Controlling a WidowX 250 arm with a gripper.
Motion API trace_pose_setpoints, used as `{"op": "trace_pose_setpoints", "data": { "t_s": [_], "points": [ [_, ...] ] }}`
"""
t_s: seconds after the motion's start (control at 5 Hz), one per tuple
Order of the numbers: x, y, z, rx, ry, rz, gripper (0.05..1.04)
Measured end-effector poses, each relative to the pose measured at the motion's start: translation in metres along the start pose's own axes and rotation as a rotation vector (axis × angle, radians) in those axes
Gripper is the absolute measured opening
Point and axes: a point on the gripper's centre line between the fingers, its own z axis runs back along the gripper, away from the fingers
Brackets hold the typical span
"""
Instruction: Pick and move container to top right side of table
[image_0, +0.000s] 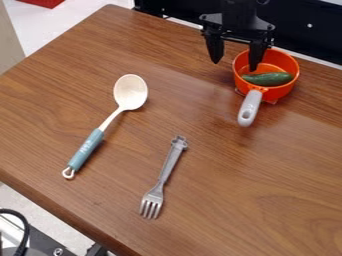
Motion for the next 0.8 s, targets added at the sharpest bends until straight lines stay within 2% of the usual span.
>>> {"op": "trace_pose_setpoints", "data": {
  "t_s": [0.2,0.4,0.8],
  "points": [
    [-0.006,-0.001,0.013,0.001,-0.037,-0.006,0.997],
    [-0.029,-0.002,0.024,-0.011,-0.041,-0.048,0.997],
    [-0.084,0.004,0.046,-0.069,-0.034,-0.122,0.997]
  ]
}}
